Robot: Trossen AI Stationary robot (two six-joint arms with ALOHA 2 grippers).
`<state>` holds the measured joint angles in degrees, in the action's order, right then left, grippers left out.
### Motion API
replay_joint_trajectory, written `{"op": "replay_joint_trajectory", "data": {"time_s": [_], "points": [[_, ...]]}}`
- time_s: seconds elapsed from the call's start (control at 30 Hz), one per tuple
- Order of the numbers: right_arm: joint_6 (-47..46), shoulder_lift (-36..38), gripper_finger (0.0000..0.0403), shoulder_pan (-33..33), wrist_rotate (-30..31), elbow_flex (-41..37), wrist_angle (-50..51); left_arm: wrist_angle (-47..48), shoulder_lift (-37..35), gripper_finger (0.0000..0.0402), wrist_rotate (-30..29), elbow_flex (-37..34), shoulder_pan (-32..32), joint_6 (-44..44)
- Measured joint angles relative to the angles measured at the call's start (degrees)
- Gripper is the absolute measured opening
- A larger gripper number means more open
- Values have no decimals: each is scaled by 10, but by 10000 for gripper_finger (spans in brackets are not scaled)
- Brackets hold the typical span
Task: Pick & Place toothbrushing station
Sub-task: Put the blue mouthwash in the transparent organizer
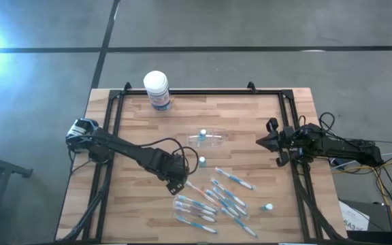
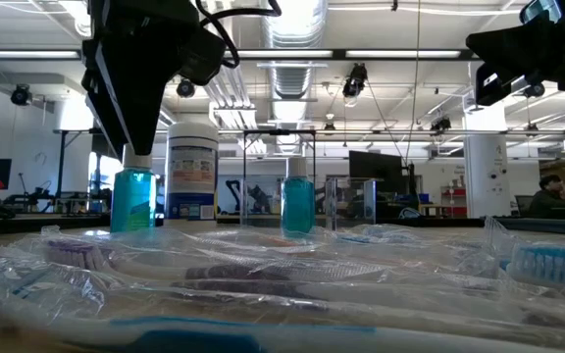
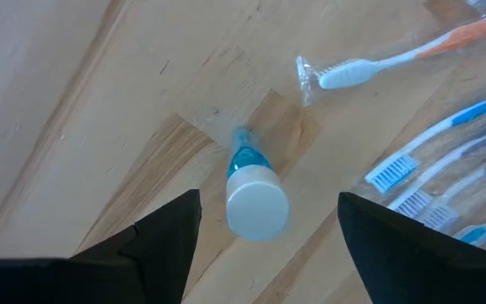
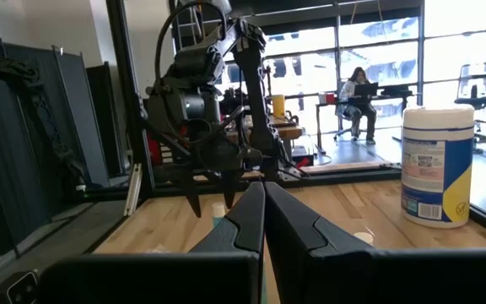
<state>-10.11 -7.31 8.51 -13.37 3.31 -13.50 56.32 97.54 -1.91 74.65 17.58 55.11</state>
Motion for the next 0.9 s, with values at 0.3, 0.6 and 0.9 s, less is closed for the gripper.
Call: {"op": "replay_joint_trajectory", "data": {"time_s": [0.3,0.6,0.9], "points": [[0,0,8,0,0,0,0,1,3,238,0,0,-3,-7],[0,0,8,0,0,0,0,1,3,213,6,0,-3,-11],[2,0,8,0,1,0,0,1,3,195,6,0,-3,-18]]}}
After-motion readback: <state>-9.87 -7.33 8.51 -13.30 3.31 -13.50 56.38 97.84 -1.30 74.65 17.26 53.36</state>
